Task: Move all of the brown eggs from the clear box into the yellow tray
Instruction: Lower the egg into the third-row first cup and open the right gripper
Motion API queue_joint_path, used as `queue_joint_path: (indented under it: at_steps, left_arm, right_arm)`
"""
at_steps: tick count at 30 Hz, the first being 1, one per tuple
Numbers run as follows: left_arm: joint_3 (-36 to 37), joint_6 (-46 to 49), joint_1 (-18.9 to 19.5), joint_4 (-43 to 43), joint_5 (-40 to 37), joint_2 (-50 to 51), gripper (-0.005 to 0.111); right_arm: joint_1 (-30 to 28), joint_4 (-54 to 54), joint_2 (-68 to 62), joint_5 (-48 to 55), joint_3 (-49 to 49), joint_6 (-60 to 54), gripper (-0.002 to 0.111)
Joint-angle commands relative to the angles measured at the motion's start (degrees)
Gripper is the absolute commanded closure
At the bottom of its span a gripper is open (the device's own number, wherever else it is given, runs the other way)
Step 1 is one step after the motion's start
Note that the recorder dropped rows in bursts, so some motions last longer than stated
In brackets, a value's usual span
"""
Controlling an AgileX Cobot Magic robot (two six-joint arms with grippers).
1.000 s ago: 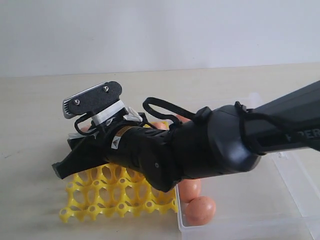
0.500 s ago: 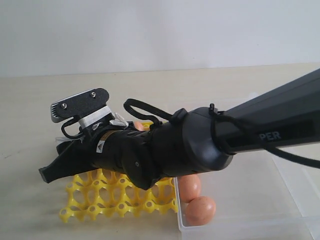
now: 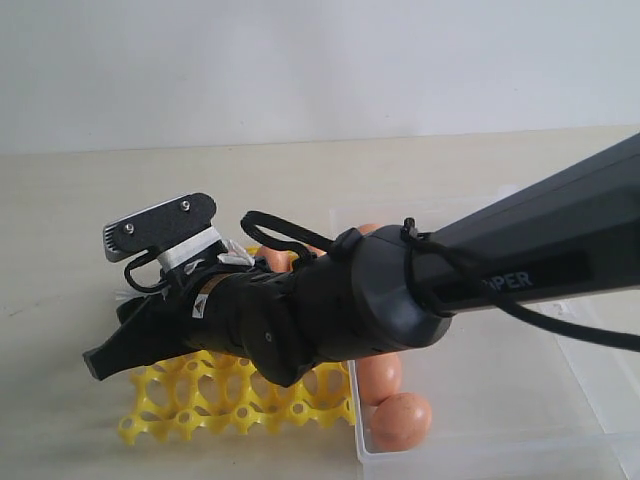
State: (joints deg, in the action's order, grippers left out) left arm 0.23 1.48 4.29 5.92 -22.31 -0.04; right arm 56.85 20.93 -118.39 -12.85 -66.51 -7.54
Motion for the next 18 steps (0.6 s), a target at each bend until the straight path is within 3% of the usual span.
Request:
queue_joint_path:
  at_steps: [1, 6, 9, 13, 18]
  left_arm:
    - [-0.2, -0.2, -0.3, 0.0, 0.5, 0.0, 0.107]
    - [-0.2, -0.2, -0.3, 0.0, 0.5, 0.0, 0.107]
    - [-0.2, -0.2, -0.3, 0.0, 0.5, 0.0, 0.107]
    - [-0.2, -0.2, -0.3, 0.0, 0.5, 0.0, 0.107]
    - [-0.2, -0.2, -0.3, 0.0, 0.5, 0.0, 0.107]
  right_arm:
    - [0.1, 0.0, 0.1, -0.7, -0.4, 0.3, 0.108]
    - [0.1, -0.1, 0.1, -0.5, -0.4, 0.1, 0.108]
    - [0.1, -0.1, 0.1, -0.4, -0.4, 0.0, 0.095]
    - [0.1, -0.1, 0.1, -0.4, -0.4, 0.1, 0.061]
    - [0.1, 0.1, 0.1, -0.4, -0.4, 0.1, 0.057]
